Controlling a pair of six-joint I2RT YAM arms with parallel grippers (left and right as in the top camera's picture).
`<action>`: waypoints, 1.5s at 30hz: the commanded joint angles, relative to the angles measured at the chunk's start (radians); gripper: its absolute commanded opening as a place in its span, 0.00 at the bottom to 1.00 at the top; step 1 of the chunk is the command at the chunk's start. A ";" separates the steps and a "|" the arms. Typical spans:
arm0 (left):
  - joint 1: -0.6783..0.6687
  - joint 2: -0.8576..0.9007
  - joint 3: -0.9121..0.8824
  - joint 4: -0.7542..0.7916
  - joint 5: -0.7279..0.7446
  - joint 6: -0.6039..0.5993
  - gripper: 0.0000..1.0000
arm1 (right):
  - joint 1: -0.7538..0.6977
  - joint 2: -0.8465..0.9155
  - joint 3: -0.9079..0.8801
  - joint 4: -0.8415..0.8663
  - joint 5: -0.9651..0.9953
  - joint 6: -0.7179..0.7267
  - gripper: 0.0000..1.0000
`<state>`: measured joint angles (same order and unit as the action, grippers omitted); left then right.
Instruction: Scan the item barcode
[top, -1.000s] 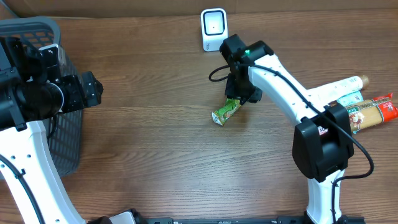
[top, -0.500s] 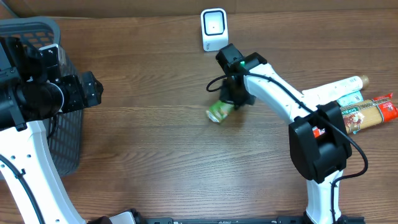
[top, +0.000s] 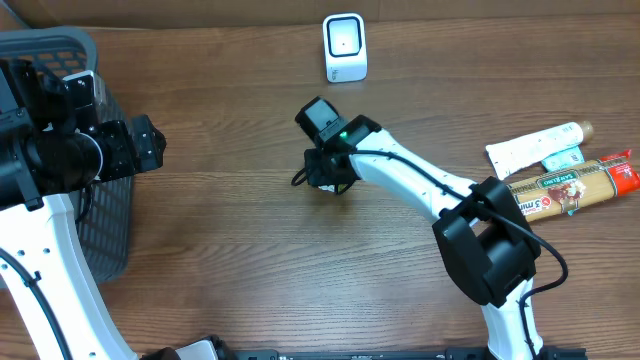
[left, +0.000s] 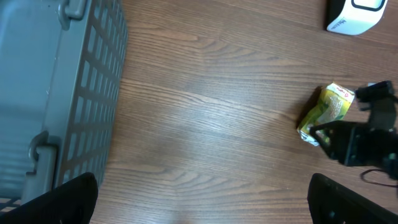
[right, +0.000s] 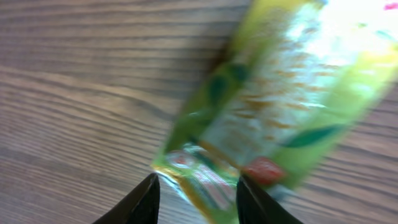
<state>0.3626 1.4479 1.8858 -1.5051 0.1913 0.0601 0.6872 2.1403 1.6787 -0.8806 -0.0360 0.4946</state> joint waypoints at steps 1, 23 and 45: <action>0.004 0.003 0.006 -0.002 0.008 0.019 1.00 | -0.057 -0.074 0.082 -0.036 0.014 0.006 0.42; 0.004 0.003 0.006 -0.002 0.008 0.019 0.99 | -0.195 0.107 0.088 0.219 -0.051 -0.292 0.61; 0.004 0.003 0.006 -0.002 0.008 0.019 1.00 | -0.264 0.031 0.090 -0.574 -0.264 -0.244 0.71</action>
<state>0.3626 1.4479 1.8858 -1.5047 0.1913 0.0601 0.3992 2.2047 1.7710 -1.4361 -0.1593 0.3603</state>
